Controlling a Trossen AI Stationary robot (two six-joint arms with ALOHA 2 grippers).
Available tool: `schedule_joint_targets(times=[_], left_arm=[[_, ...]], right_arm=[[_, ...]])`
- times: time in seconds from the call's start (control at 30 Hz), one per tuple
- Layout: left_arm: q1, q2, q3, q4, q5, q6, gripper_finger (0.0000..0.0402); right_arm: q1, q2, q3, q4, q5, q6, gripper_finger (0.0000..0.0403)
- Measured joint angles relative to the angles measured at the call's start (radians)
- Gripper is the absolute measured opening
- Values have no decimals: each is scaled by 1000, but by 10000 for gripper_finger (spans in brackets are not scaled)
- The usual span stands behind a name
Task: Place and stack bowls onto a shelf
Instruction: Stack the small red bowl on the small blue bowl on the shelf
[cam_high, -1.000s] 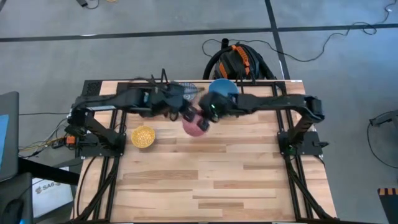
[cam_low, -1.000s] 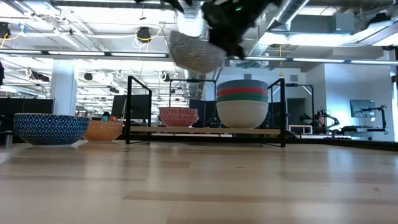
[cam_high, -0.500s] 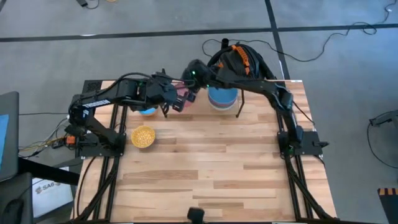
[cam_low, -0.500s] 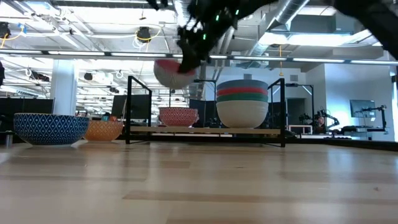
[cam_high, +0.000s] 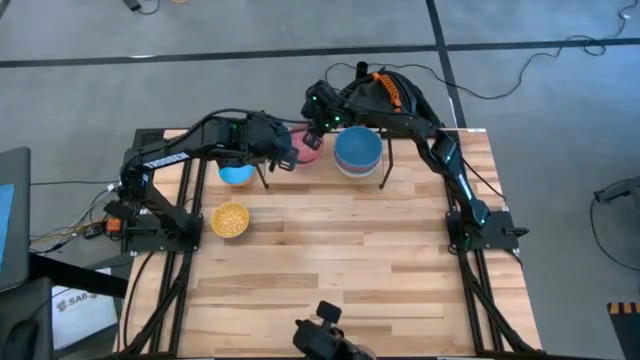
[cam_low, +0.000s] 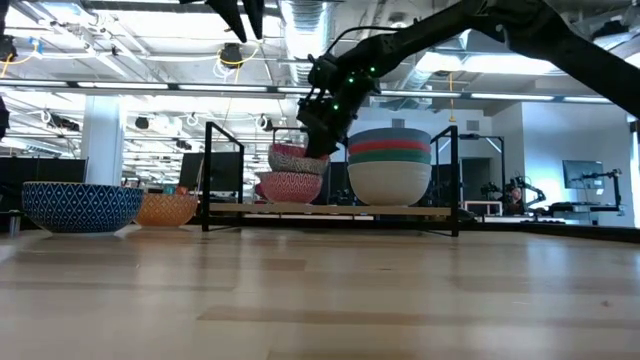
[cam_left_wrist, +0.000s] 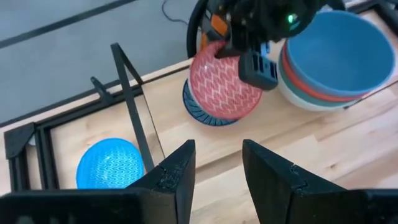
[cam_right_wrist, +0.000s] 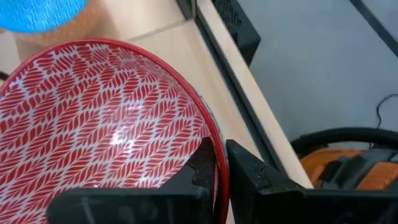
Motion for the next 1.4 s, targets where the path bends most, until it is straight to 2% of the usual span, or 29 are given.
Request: schedule_joint_targets(times=[0.3, 0.6, 0.83, 0.97, 1.07, 1.2, 1.4], left_arm=[[35, 20, 0, 41, 34, 30, 119], [36, 29, 0, 59, 54, 32, 119], [36, 29, 0, 59, 54, 19, 119], [34, 29, 0, 59, 56, 12, 119], [34, 29, 0, 56, 61, 4, 119], [34, 29, 0, 48, 61, -3, 119], [33, 29, 0, 38, 60, -18, 119]], right_arm=[[1, 1, 0, 14, -93, -25, 56], [8, 30, 0, 23, -92, -13, 78], [5, 30, 0, 19, -104, -13, 158], [-6, 26, 0, 22, -176, 14, 208], [-19, -8, -2, 35, -247, 63, 228], [-30, -56, 4, 145, -291, 97, 224], [-32, -16, 0, 187, -329, 128, 170]])
